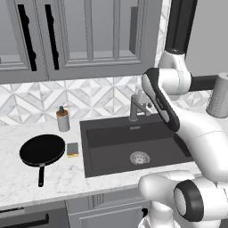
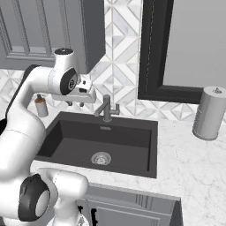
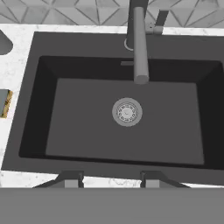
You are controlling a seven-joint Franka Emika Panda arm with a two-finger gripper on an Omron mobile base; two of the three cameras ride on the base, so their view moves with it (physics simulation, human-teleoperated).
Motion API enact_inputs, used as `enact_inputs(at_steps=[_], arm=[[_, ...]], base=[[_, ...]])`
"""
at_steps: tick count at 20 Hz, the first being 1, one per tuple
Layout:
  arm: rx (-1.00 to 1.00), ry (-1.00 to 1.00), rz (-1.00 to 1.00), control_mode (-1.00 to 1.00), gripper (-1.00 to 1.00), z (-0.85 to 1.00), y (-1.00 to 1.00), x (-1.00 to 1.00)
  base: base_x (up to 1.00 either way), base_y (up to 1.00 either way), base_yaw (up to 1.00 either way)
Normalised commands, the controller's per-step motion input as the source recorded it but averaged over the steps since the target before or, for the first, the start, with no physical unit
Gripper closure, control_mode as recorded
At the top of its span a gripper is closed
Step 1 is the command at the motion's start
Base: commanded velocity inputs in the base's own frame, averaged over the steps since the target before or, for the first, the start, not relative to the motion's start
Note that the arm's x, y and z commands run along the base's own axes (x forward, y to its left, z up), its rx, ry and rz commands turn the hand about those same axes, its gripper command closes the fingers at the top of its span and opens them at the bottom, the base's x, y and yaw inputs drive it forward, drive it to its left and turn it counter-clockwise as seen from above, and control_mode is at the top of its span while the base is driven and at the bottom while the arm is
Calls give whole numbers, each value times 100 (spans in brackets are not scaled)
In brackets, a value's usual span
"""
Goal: Pick the pan and sponge and place them into the sink. Then turn on the water.
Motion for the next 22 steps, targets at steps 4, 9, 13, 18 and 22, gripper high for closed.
enact_inputs(at_steps=[4, 9, 13, 18, 22], arm=[[-1, 0, 0, -100, -100, 0, 7, -19], [-11, 0, 0, -100, -100, -1, 77, -20], [-2, 0, 0, -100, -100, -24, 94, 0], [0, 0, 0, -100, -100, -43, 90, 0], [0, 0, 0, -100, -100, -55, 84, 0]], base=[[0, 0, 0], [0, 0, 0], [0, 0, 0], [0, 0, 0], [0, 0, 0]])
